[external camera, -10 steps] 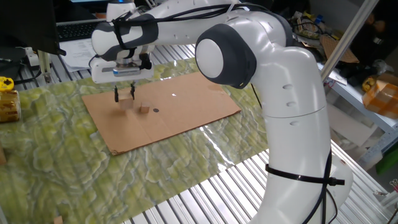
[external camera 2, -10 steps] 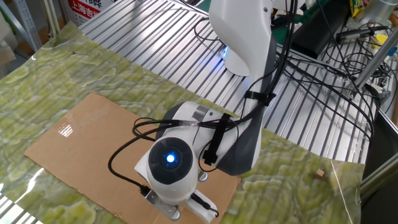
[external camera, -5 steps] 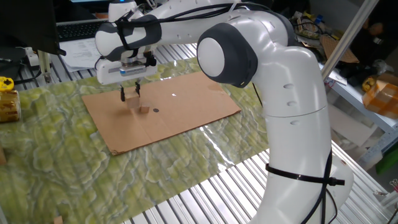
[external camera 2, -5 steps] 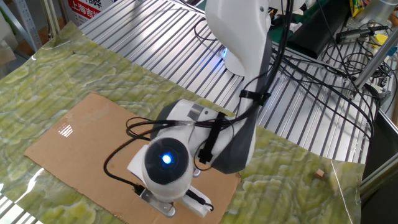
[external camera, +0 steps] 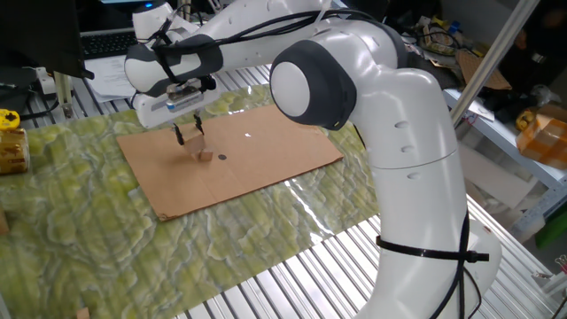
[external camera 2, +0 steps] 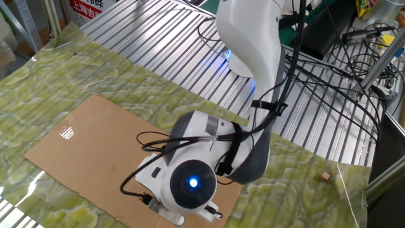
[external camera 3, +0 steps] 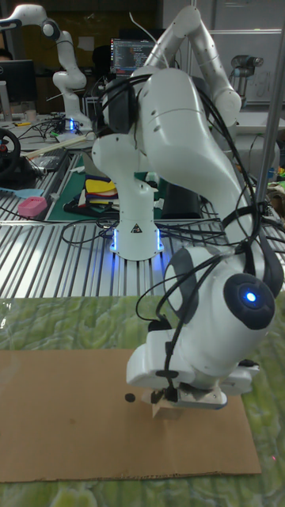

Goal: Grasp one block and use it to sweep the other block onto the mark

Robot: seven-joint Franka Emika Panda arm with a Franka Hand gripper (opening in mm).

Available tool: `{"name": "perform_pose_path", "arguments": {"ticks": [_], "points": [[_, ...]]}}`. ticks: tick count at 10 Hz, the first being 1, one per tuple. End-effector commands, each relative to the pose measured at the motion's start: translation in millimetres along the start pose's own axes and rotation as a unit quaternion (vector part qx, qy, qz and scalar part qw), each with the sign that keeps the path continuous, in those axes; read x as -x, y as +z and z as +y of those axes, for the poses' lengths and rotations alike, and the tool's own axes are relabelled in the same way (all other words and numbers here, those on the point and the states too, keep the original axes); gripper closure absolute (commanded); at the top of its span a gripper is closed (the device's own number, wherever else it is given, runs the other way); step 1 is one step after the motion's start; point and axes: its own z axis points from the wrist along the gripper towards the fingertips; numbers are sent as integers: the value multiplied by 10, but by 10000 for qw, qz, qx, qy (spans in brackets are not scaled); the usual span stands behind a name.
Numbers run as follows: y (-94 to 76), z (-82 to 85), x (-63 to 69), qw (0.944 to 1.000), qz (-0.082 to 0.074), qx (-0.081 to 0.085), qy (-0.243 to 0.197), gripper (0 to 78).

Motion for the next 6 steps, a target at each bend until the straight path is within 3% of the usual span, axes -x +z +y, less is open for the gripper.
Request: {"name": "perform_pose_path", "arguments": {"ticks": [1, 2, 3, 4, 5, 6], "points": [[-83, 142, 60, 9955, 26, 867, 374, 764], [-206, 383, 97, 9944, 112, 821, 656, 764], [-317, 618, 106, 9912, 123, 964, 903, 764], [-369, 785, 74, 9855, 15, 1245, 1151, 764], [-400, 819, 50, 9851, -82, 1253, 1173, 764], [-396, 743, 58, 9862, -145, 1247, 1080, 764]]}}
